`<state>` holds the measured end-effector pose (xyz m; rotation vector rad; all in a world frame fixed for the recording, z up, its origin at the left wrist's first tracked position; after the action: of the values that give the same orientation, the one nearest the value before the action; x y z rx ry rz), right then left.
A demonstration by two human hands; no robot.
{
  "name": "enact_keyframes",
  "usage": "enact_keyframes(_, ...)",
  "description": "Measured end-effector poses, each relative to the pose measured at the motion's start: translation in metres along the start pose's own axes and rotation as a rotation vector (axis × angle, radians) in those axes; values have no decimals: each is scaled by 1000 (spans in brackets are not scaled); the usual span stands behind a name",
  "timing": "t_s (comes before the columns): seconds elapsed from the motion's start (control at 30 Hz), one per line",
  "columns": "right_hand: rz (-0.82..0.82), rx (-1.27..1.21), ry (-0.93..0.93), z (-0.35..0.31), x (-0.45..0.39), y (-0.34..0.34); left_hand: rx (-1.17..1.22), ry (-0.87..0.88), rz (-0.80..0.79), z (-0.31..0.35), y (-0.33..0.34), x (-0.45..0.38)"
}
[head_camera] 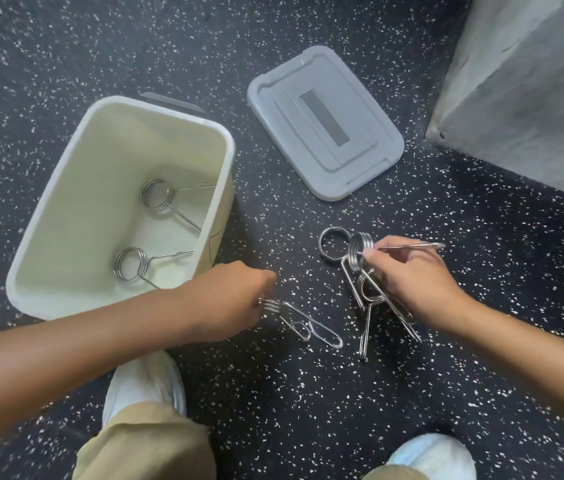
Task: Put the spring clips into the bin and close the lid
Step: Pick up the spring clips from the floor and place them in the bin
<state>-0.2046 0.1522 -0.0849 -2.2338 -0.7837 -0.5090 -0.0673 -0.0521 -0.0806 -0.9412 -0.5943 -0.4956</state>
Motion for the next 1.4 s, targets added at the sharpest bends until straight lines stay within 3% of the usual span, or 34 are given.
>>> enact_keyframes(0.13, -30, -157, 69, -5, 10, 1, -56, 43, 18, 4, -12, 17)
enact_keyframes(0.4, 57, -86, 128, -9, 19, -5, -23, 107, 96, 8, -54, 60)
enact_keyframes(0.63, 52, -71, 87, -48, 21, -1, 19, 108, 252, -5, -95, 105)
enact_keyframes(0.77, 33, -123, 85, -68, 22, 10, -79, 129, 413, -13, -120, 130)
enact_keyframes(1.0, -87, -247, 128, -85, 28, 38, -282, 147, 503, -65, -132, 149)
enact_keyframes(1.13, -226, -359, 152, -88, 28, 56, -301, 76, 458, -109, -119, 140)
enact_keyframes(1.27, -396, -268, 229, -81, 24, 72, -299, 49, 473, -136, -112, 135)
enact_keyframes(1.4, -506, -172, 377, -66, 18, 85, -364, 53, 379, -153, -98, 122)
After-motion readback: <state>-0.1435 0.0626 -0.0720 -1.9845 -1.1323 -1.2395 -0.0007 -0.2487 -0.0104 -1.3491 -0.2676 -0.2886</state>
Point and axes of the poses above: each hand's wrist, its own x-axis away from the middle knuckle, its own y-axis out of the palm, z = x × y, the point moved 6 cm from there along -x, towards the middle knuckle, and after that the axes turned 5 degrees about x, right-handed, at the moved point
